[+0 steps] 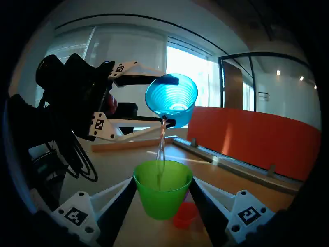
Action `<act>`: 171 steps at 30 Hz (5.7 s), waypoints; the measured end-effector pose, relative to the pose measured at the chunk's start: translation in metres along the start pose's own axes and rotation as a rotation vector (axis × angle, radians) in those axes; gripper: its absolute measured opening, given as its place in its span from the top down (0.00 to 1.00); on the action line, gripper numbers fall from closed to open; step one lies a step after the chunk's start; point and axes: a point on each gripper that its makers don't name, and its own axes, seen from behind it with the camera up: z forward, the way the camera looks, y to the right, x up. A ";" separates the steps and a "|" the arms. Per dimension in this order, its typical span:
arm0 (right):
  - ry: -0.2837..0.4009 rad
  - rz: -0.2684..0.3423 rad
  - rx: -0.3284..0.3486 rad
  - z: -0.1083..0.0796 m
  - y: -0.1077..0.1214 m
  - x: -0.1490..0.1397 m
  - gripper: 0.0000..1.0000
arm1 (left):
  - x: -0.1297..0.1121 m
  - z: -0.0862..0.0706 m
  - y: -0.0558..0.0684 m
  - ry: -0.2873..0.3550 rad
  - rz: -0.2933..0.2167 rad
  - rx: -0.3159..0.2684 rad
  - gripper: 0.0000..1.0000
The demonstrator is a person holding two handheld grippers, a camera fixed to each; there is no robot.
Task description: Pour water
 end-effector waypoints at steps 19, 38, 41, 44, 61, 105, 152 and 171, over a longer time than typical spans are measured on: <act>0.013 -0.005 0.009 0.000 -0.003 0.006 0.09 | 0.004 0.002 -0.006 0.009 0.040 0.016 0.15; 0.029 -0.014 0.006 -0.001 -0.004 0.010 0.10 | 0.009 -0.002 -0.006 0.016 0.076 0.023 0.15; 0.028 -0.014 0.006 -0.001 -0.004 0.010 0.09 | 0.010 -0.002 -0.006 0.017 0.080 0.023 0.15; 0.029 -0.016 0.005 -0.001 -0.005 0.010 0.10 | 0.010 -0.002 -0.006 0.019 0.089 0.025 0.15; 0.034 -0.017 0.003 0.000 -0.003 0.013 0.10 | 0.014 -0.003 -0.011 0.026 0.144 0.038 0.15; 0.048 -0.024 -0.007 -0.004 0.001 0.015 0.10 | 0.020 0.003 -0.011 0.048 0.294 0.042 0.15; 0.054 -0.031 -0.010 -0.004 0.000 0.019 0.10 | 0.026 0.002 -0.009 0.077 0.421 0.050 0.15; 0.055 -0.031 -0.012 -0.004 0.000 0.018 0.10 | 0.024 0.002 -0.001 0.080 0.416 0.042 0.15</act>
